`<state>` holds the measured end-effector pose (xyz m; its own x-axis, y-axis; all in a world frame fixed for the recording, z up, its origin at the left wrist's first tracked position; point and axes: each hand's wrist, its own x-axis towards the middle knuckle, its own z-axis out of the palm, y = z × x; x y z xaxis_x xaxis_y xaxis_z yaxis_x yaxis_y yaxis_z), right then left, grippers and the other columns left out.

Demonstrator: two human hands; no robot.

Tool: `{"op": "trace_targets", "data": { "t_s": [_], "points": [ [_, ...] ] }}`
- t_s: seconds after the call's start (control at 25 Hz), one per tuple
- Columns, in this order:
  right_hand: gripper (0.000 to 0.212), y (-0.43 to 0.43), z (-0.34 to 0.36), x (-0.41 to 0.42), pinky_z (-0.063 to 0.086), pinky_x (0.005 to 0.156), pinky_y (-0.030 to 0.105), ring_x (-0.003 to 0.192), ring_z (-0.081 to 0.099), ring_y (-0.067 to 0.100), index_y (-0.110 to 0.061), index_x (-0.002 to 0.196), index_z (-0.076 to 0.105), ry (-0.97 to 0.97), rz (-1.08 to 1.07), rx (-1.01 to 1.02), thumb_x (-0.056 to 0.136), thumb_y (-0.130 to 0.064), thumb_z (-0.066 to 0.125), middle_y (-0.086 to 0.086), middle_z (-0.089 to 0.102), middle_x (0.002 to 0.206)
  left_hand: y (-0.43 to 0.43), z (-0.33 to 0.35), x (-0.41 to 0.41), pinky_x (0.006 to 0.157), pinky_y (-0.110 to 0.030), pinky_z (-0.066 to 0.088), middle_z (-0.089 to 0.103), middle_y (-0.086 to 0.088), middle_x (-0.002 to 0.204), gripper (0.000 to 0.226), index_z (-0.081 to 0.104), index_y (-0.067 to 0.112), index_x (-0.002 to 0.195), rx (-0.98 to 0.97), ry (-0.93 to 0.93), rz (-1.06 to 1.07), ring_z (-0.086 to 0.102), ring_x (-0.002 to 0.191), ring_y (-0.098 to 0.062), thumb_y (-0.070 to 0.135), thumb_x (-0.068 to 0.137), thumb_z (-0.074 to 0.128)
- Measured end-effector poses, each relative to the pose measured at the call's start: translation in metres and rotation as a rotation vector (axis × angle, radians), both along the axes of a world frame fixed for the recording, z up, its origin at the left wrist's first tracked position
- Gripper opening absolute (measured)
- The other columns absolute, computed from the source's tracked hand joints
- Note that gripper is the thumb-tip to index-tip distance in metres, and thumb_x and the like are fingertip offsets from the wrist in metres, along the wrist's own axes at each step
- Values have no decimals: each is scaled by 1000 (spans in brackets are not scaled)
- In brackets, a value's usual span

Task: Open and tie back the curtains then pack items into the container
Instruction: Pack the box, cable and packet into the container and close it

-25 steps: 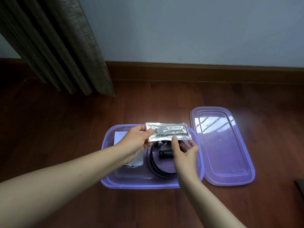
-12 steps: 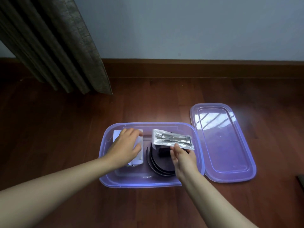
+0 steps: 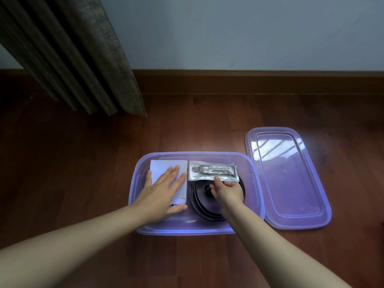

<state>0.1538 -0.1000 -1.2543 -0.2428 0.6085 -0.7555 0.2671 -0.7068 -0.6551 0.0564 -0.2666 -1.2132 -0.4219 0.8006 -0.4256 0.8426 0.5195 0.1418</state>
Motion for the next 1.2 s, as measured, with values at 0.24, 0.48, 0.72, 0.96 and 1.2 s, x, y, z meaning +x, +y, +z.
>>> {"op": "trace_targets", "data": {
  "t_s": [0.24, 0.48, 0.72, 0.96, 1.2],
  "points": [
    [37, -9, 37, 6, 43, 56, 28, 52, 47, 13, -18, 76, 41, -142, 191, 245, 80, -43, 68, 1, 50, 68, -1, -7, 4, 115, -48, -4, -28, 2, 144, 93, -10, 21, 148, 43, 4, 5, -29, 133, -19, 69, 69, -1],
    [26, 58, 66, 48, 35, 72, 29, 91, 54, 28, -12, 100, 48, -382, -25, 928, 88, -33, 59, 7, 54, 96, -2, -15, 4, 116, -46, 1, -23, 0, 147, 89, -10, 19, 146, 106, 16, 17, -25, 135, -20, 68, 73, 2],
    [82, 93, 22, 107, 19, 110, 42, 136, 27, 36, -4, 141, 22, -769, -530, 289, 81, -34, 69, 20, 20, 149, -1, -16, 5, 116, -45, 0, -22, 1, 149, 92, -12, 17, 145, 117, 10, 26, -22, 137, -15, 70, 71, 2],
    [70, 81, 2, 127, 31, 109, 43, 130, 38, 34, 3, 134, 34, -761, -495, 94, 87, -43, 57, 18, 32, 146, -2, -15, 5, 116, -46, 2, -20, 1, 150, 92, -9, 17, 146, 123, 10, 24, -21, 137, -15, 70, 71, 3],
    [54, 96, 25, 103, 34, 102, 38, 124, 45, 34, 1, 136, 28, -562, -809, 219, 89, -16, 50, 18, 41, 141, -4, -15, 1, 115, -44, -2, -10, 0, 156, 101, 2, 19, 149, 194, -6, 21, -17, 140, -13, 78, 68, 13]
  ]
}}
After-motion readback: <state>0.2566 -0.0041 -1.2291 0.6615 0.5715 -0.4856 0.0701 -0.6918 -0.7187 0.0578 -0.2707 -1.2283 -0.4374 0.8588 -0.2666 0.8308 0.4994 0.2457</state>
